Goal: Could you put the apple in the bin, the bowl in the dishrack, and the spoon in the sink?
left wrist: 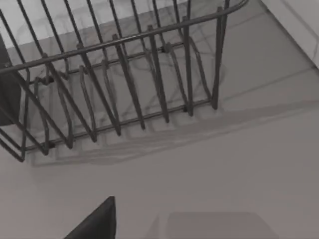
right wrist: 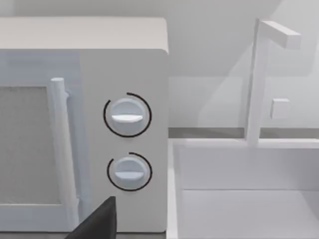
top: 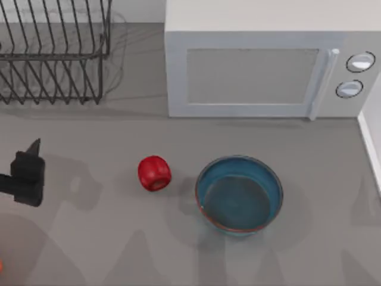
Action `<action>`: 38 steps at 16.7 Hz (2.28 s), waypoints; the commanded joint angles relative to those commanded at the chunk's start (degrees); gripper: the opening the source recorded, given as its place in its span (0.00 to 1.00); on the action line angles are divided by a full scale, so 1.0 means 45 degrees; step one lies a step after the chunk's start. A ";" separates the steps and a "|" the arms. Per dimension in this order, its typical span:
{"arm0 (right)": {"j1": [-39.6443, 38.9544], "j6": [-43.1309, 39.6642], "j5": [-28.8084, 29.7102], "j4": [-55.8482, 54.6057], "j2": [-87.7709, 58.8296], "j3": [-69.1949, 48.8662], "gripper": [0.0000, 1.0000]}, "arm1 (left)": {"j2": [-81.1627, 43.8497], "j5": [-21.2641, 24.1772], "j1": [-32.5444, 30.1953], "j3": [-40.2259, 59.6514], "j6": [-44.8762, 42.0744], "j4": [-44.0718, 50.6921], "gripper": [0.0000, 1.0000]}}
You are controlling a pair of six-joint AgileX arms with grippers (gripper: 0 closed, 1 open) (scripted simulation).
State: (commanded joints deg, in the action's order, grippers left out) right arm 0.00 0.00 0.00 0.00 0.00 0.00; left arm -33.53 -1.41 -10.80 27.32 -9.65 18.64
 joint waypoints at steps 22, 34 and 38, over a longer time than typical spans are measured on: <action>0.0000 0.0000 0.0000 0.0000 0.0000 0.0000 1.00 | -1.9846 -0.0437 -0.5338 1.5903 -0.4723 1.1221 1.00; 0.0000 0.0000 0.0000 0.0000 0.0000 0.0000 1.00 | -2.0674 -0.0438 -0.5183 1.3671 -0.4883 0.8128 1.00; 0.0000 0.0000 0.0000 0.0000 0.0000 0.0000 1.00 | -2.0713 -0.0438 -0.5186 1.3628 -0.4887 0.8068 1.00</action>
State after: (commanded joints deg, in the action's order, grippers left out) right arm 0.00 0.00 0.00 0.00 0.00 0.00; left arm -126.74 -3.38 -34.13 88.65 -31.64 54.95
